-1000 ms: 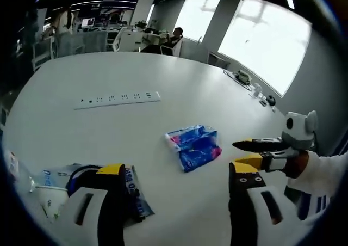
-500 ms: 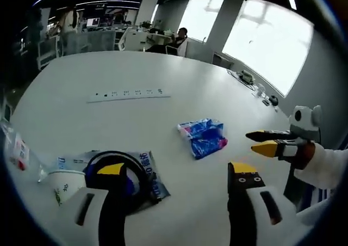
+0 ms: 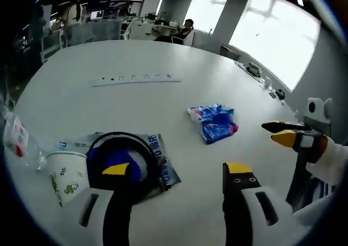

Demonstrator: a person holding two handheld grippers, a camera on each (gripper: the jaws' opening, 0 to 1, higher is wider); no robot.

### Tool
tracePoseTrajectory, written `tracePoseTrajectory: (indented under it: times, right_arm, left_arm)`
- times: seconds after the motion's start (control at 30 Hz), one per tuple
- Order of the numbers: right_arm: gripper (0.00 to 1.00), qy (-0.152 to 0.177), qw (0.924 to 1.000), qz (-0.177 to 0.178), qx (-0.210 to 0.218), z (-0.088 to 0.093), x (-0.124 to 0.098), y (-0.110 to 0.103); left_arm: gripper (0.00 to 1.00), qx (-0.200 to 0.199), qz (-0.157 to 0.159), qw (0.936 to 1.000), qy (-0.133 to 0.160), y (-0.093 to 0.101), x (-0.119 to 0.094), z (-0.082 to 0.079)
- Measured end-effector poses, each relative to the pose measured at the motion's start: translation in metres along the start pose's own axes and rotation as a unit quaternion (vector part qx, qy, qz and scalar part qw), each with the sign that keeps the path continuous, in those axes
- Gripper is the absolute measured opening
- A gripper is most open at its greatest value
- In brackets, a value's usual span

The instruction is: Arrange the tabletop items into an orderly group along one side of the table until the central work area is clear of visible clutter.

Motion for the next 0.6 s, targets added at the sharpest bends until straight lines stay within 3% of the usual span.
tracePoseTrajectory:
  times: [0.37, 0.6]
  right_arm:
    - [0.42, 0.012, 0.9996, 0.010, 0.024, 0.011, -0.025, -0.001]
    - [0.41, 0.017, 0.9984, 0.021, 0.049, 0.023, -0.039, -0.003]
  left_arm:
    - [0.64, -0.008, -0.008, 0.9995, -0.029, -0.008, 0.015, 0.014]
    - [0.50, 0.012, -0.025, 0.9978, -0.061, -0.013, 0.020, 0.025]
Point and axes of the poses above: the point that each gripper's makers call its tool centre point, and the gripper's own axes: x roughly forward along the fingers, y roughly to its right, z roughly out of its underside, the point moved 7 cm from there along -x, roughly backward along the fingers, and after that the axes turned 2 degrees about x, right-handed, at the moved point
